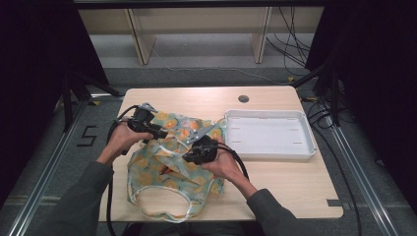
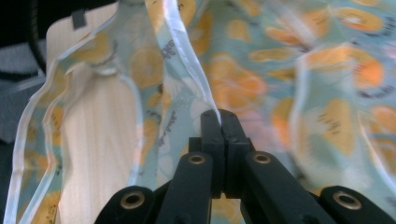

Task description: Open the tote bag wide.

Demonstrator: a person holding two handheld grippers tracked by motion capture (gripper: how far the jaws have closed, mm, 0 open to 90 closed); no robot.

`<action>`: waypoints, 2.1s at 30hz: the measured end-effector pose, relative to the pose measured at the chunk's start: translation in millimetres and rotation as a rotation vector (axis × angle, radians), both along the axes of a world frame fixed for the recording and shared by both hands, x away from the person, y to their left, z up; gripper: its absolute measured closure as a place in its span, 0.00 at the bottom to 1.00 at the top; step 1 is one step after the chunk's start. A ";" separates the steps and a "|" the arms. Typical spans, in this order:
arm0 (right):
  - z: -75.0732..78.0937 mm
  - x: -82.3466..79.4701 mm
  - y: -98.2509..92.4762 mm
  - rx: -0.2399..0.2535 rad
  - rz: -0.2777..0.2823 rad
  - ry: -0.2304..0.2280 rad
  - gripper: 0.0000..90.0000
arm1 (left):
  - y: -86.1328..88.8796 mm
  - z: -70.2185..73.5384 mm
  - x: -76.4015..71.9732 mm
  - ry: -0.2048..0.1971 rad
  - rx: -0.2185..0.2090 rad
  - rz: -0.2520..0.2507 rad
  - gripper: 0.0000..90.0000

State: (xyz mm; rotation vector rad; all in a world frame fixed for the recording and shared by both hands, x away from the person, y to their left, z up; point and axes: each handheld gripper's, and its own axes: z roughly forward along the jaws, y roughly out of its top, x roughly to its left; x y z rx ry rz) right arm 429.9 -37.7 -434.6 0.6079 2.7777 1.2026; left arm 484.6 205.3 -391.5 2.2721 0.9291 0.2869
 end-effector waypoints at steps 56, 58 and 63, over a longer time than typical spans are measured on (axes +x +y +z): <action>-45.8 -40.5 -1.9 -0.312 -0.126 -0.122 0.82 | 10.0 -22.0 -56.1 -0.115 0.128 -0.087 1.00; -47.5 -37.3 -4.7 -0.318 -0.118 -0.133 0.99 | 12.2 -21.5 -55.6 -0.107 0.122 -0.087 1.00; -29.1 -36.3 -17.5 -0.218 -0.115 -0.079 1.00 | 25.0 -15.3 -54.8 -0.107 0.106 -0.067 1.00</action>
